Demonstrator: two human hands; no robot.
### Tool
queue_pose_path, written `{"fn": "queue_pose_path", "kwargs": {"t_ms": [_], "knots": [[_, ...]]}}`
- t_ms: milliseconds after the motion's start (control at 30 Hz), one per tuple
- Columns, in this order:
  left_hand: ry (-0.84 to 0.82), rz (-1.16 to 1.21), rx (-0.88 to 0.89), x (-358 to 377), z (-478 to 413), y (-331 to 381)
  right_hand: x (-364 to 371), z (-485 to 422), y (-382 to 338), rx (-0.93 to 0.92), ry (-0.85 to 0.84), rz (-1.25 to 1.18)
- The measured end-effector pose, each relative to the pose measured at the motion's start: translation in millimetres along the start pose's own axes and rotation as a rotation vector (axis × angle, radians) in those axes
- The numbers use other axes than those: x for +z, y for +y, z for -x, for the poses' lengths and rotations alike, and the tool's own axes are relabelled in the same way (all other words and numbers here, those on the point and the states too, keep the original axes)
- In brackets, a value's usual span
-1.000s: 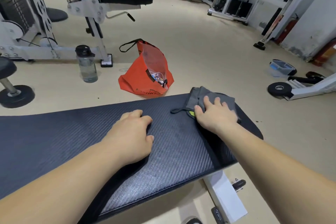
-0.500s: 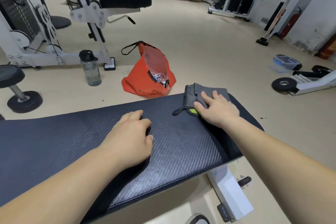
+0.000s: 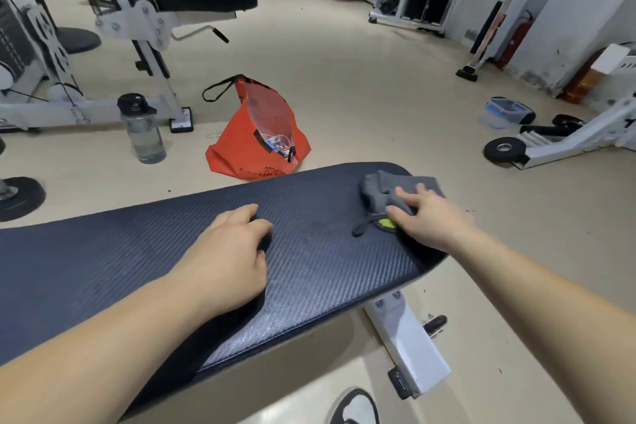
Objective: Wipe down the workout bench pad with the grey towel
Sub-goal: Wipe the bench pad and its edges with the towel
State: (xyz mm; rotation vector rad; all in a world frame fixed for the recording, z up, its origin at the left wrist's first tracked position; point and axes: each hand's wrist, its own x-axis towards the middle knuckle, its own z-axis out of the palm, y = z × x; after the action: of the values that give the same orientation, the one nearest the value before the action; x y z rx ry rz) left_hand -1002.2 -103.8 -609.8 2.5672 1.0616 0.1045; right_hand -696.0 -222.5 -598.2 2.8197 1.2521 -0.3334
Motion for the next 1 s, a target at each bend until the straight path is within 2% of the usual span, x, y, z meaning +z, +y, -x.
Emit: {"fn": "queue_pose_path", "kwargs": {"t_ms": [100, 167, 267, 367, 433, 600, 700, 833, 933, 1000], "knots": [[-0.021, -0.026, 0.014, 2, 5, -1, 10, 13, -4, 0.02, 0.05, 0.071], [-0.03, -0.053, 0.026, 3, 7, 6, 17, 40, -31, -0.126, 0.018, 0.109], [0.03, -0.121, 0.031, 1, 10, 17, 26, 88, -68, -0.448, -0.026, 0.14], [0.07, -0.152, 0.018, -1, 15, 26, 31, 97, -56, -0.579, -0.01, 0.095], [0.065, -0.135, 0.013, -2, 18, 27, 29, 79, -32, -0.503, 0.007, 0.047], [0.023, -0.101, 0.018, -3, 30, 15, 30, 36, 18, -0.048, 0.062, -0.011], [0.016, -0.099, 0.022, -6, 34, 9, 39, 54, -6, 0.028, 0.102, 0.054], [0.04, -0.096, 0.0, -12, 36, 4, 54, 115, -68, -0.262, 0.118, 0.111], [0.071, -0.084, -0.033, -16, 36, -2, 67, 133, -84, -0.546, 0.248, 0.1], [0.075, -0.071, -0.054, -19, 38, -9, 58, 113, -78, -0.636, 0.188, 0.108]]}}
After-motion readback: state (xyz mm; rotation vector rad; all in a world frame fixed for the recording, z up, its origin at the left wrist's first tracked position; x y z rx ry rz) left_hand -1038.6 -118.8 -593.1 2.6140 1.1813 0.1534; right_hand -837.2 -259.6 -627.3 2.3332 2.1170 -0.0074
